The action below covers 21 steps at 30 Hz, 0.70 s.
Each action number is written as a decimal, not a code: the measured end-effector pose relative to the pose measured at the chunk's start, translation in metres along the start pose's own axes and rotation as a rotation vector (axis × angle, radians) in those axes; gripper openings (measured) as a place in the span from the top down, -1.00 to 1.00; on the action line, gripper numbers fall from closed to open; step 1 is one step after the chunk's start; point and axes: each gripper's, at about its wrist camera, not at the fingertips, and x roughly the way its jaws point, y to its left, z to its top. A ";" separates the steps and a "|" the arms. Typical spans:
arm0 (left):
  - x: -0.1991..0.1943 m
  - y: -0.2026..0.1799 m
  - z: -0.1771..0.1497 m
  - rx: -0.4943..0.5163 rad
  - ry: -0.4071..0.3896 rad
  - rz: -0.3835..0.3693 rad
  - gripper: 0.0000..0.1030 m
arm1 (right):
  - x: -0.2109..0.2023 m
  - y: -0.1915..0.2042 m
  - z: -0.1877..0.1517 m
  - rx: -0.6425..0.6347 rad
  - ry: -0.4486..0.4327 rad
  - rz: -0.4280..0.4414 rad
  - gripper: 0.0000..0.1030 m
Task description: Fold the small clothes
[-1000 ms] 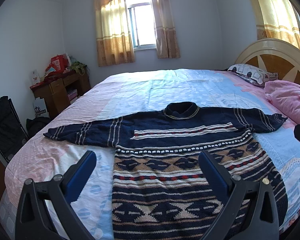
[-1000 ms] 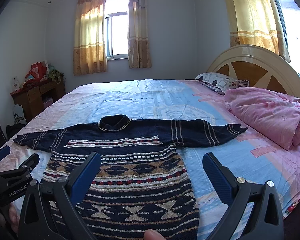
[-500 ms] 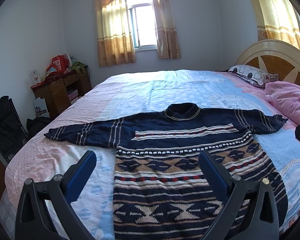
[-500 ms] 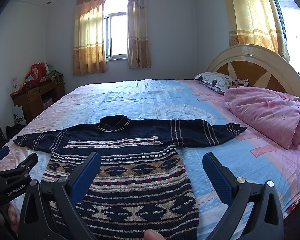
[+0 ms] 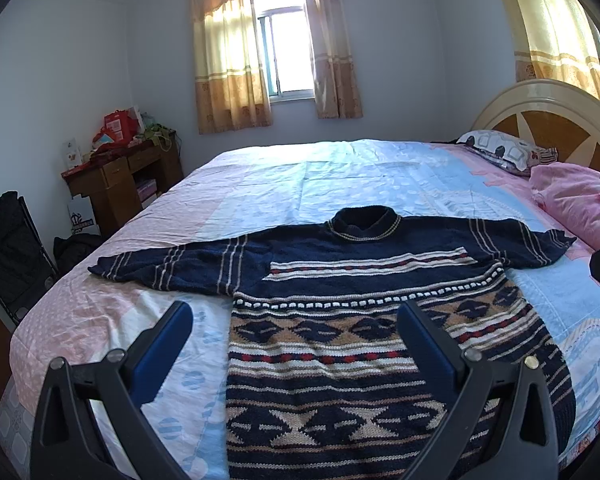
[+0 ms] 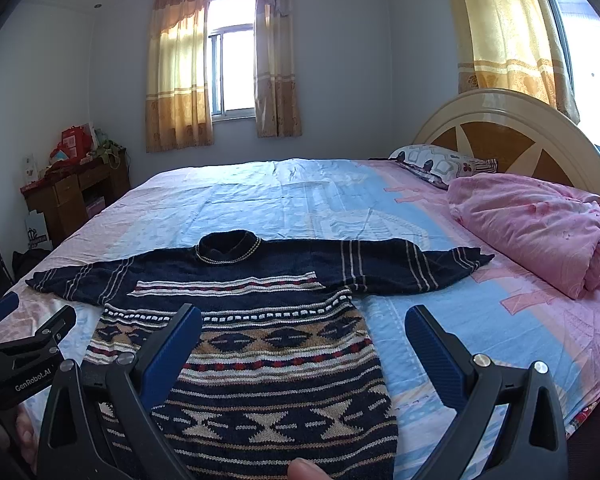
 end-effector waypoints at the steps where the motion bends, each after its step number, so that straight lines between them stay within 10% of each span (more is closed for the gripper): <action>1: 0.000 0.000 0.000 -0.001 -0.001 0.001 -1.00 | 0.000 0.000 0.000 0.000 0.000 0.001 -0.97; 21: -0.008 -0.004 0.000 0.005 -0.018 0.001 -1.00 | -0.002 0.002 -0.001 0.003 -0.010 0.003 -0.97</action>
